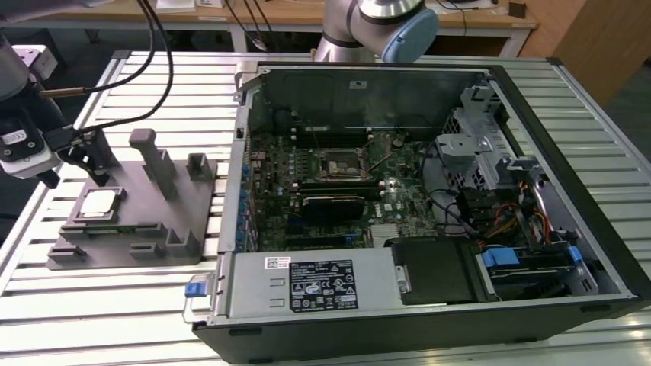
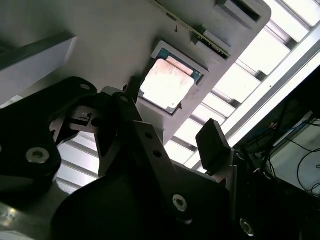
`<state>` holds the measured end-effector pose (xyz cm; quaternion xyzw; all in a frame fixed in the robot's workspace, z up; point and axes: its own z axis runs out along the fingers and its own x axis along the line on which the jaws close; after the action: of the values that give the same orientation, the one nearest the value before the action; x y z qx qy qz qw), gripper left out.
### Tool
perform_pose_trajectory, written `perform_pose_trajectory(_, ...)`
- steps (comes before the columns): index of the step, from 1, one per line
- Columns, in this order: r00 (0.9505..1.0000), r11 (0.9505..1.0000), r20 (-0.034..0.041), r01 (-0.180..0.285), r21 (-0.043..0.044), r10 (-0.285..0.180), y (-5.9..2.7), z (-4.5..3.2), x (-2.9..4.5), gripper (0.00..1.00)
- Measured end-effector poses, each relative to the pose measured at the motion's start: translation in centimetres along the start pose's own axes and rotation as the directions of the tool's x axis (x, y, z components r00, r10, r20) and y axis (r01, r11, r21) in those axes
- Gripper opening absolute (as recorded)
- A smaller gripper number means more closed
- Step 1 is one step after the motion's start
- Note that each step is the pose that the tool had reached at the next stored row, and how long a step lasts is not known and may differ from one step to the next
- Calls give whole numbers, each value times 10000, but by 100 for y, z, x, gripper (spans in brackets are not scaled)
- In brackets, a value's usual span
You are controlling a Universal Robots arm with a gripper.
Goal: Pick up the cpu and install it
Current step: 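Pick up the cpu and move it towards the insertion slot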
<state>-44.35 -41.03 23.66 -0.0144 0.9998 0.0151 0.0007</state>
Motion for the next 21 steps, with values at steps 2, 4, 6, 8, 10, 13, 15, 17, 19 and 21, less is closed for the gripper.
perform_pose_trajectory(2, 10000, 10000, 1, 0, 1, 0, -1, 34, 0, 72)
perform_pose_trajectory(4, 10000, 10000, 1, 0, 1, 0, -2, 59, 0, 72)
perform_pose_trajectory(6, 10000, 10000, 1, 0, 1, 0, -2, 76, 0, 72)
perform_pose_trajectory(8, 10000, 10000, 1, 0, 1, 0, -3, 88, 1, 72)
perform_pose_trajectory(10, 10000, 10000, 0, 0, 2, 0, -3, 97, 0, 72)
perform_pose_trajectory(13, 10000, 10000, 2, 0, 1, 0, -4, 113, 0, 72)
perform_pose_trajectory(15, 10000, 10000, 1, 0, 1, 0, -4, 127, 0, 72)
perform_pose_trajectory(17, 10000, 10000, 1, 0, 1, 0, -4, 141, 0, 72)
perform_pose_trajectory(19, 10000, 10000, 1, 0, 1, 0, -5, 153, 1, 72)
perform_pose_trajectory(21, 10000, 10000, 1, 0, 1, 0, -5, 163, 1, 72)
